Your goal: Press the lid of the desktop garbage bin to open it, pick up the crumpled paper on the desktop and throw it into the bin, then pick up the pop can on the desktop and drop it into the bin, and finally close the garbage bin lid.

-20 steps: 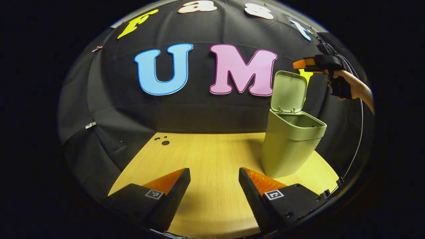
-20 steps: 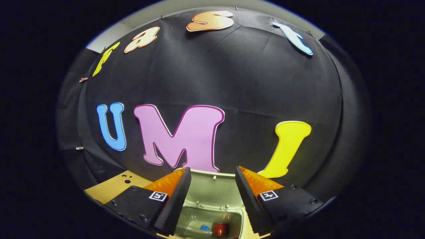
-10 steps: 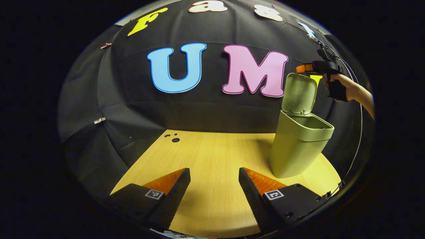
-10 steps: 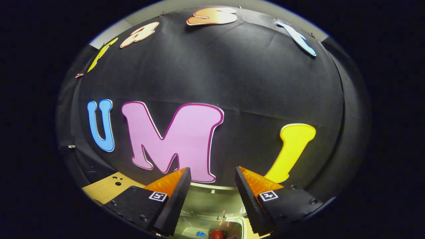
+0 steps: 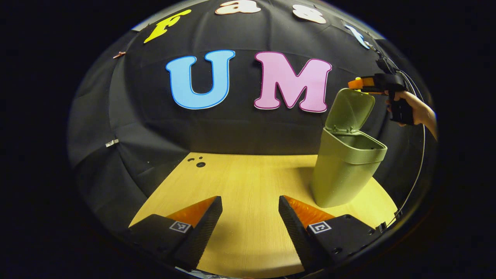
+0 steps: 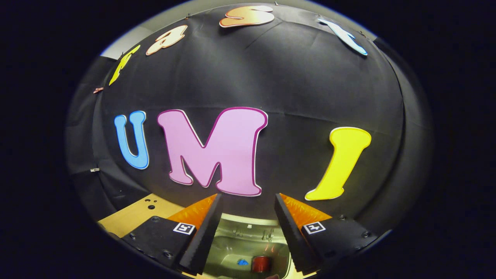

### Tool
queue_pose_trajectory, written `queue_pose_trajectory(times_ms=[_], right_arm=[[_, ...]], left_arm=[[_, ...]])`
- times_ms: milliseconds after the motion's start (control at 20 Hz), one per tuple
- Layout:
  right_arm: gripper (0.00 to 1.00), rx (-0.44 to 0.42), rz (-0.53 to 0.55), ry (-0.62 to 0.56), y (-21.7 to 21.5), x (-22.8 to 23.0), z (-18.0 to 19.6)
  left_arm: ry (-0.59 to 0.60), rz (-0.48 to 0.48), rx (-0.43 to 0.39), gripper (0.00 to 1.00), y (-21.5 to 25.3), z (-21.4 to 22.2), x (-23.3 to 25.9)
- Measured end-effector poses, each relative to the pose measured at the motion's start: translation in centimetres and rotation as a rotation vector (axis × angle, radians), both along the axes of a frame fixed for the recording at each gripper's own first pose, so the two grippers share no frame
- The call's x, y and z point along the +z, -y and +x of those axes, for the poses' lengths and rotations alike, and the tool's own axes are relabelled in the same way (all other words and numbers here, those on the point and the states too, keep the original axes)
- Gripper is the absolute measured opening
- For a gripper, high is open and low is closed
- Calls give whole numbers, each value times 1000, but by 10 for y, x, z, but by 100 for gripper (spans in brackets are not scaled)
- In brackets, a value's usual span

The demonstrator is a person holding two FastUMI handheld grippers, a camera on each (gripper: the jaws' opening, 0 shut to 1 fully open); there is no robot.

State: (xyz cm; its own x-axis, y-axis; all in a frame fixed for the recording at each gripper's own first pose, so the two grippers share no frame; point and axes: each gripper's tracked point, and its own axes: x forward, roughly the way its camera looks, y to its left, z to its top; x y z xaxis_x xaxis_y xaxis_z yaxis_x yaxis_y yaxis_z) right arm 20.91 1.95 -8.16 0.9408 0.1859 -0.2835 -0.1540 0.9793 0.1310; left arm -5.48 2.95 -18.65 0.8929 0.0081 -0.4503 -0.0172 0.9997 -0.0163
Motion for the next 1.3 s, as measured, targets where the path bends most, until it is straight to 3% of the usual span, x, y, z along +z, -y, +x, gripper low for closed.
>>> queue_pose_trajectory(times_ms=[250,550,1300], right_arm=[[92,14,-28,-87,2,-36,-43],[92,32,-15,-164,-7,-70,-76],[92,60,-42,-281,-19,-128,-114]], left_arm=[[0,3,-29,94,9,1,0],[-11,4,-38,94,10,-3,-3],[-28,2,-37,94,10,-7,-7]])
